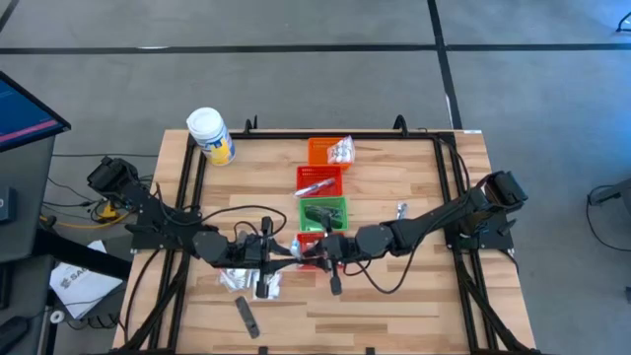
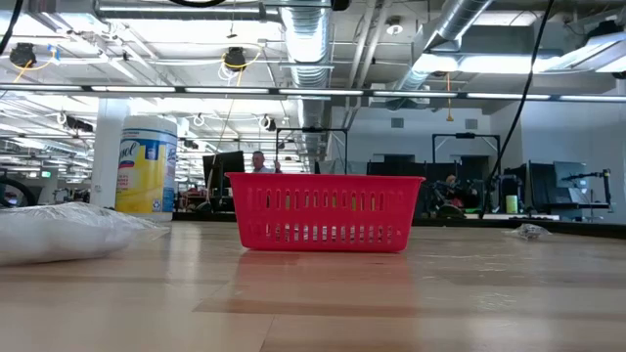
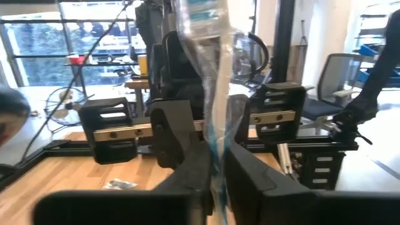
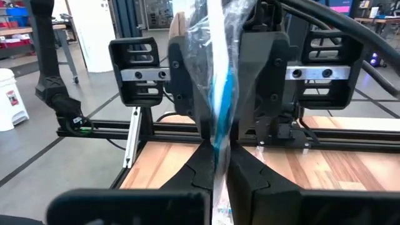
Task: Pick & Place Travel size toiletries
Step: Put the blue toothbrush into the top red basket
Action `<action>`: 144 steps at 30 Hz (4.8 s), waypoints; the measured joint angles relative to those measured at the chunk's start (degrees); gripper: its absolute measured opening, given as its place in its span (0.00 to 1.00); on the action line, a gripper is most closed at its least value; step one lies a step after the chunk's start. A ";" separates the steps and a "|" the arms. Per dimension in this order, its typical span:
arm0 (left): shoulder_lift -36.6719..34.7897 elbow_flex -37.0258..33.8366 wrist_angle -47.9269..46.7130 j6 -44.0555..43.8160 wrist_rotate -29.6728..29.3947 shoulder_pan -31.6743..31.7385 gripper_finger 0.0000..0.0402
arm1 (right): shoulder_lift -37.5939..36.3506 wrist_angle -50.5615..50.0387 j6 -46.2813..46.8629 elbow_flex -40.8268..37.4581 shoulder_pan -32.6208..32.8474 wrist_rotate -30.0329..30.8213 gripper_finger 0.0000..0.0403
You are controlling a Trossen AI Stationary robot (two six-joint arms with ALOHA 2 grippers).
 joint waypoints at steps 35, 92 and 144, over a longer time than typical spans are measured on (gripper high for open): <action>-4.13 6.50 -17.05 -4.10 1.71 7.11 0.02 | -15.63 -43.31 17.16 0.04 4.89 5.95 0.30; 22.84 46.63 -76.78 0.58 31.54 43.60 0.02 | -51.45 -4.84 6.07 -40.00 14.78 25.21 0.23; 46.73 75.38 -117.29 4.11 29.13 52.54 0.02 | -52.35 44.75 -5.92 -58.53 8.59 -0.65 0.23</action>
